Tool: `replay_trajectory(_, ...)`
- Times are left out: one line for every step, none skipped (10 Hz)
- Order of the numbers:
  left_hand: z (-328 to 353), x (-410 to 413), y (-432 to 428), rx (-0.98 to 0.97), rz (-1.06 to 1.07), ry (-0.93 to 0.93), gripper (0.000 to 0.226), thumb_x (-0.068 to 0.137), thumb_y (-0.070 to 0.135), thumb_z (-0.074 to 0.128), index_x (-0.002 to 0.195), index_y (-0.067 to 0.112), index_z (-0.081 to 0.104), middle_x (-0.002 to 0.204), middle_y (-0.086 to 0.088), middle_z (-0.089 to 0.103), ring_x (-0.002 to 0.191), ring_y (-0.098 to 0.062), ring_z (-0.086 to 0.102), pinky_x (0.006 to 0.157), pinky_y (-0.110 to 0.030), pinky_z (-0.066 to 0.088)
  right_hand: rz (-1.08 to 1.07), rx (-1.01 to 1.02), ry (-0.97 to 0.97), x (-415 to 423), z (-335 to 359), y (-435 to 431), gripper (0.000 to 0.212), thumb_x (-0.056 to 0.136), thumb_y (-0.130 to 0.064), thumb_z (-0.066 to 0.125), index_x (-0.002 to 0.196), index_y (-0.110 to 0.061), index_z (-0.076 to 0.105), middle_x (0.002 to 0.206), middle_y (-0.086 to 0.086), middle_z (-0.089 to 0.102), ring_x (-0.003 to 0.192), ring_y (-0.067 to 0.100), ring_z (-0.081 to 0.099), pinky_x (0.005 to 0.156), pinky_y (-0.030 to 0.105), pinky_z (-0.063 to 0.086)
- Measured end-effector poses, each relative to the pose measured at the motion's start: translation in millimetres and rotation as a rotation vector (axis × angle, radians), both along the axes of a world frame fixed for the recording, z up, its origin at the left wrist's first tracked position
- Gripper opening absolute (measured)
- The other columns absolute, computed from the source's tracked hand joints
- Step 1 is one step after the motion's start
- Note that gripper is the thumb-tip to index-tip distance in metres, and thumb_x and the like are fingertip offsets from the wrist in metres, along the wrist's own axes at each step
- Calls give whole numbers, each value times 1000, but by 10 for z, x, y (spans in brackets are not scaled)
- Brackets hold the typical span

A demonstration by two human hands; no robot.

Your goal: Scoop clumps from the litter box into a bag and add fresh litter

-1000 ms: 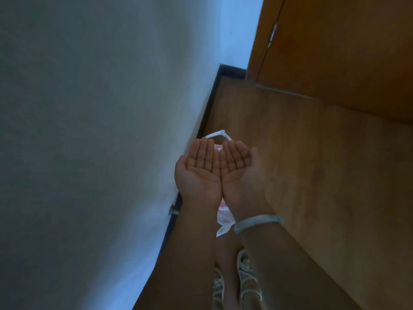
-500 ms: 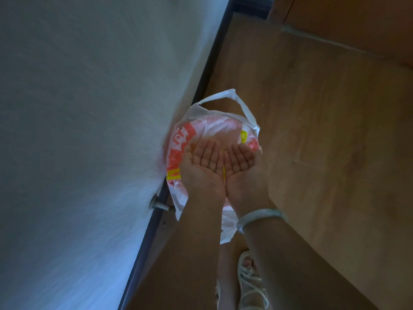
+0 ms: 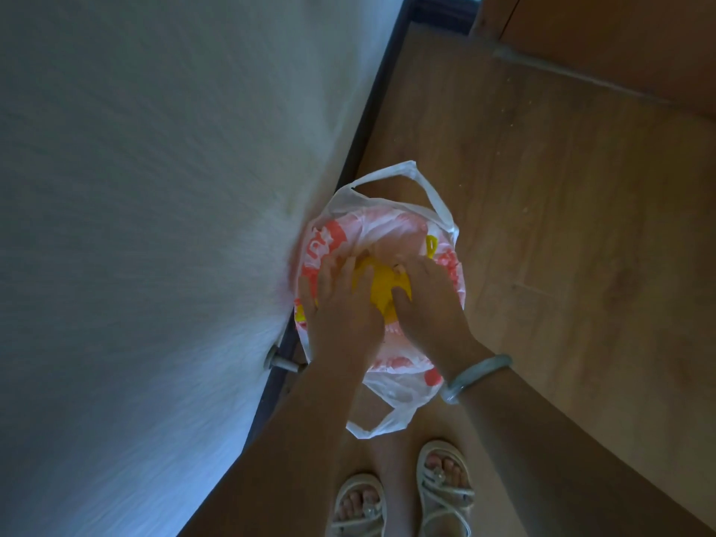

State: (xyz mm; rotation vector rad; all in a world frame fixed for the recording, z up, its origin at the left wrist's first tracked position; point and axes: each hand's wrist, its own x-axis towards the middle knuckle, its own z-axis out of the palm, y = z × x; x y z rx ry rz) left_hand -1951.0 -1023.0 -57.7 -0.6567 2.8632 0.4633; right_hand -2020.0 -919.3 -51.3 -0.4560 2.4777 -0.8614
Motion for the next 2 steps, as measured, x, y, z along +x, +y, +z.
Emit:
replay_trajectory(100,-41,-22,20,24,-59,47,89,20,55,135,18,46,138,-1,51,133,-23,40,113,-45,28,69,114,72,-8,34,23,42,80,-2,56,121,-8,56,122,11,57,115,28,49,103,35,34)
replay_trajectory(195,-70,-17,40,96,-115,44,93,24,52,136,22,42,139,1,49,127,-19,46,97,-32,45,87,163,72,-9,160,-10,37,82,-4,55,119,-10,57,120,9,58,112,27,50,100,34,37)
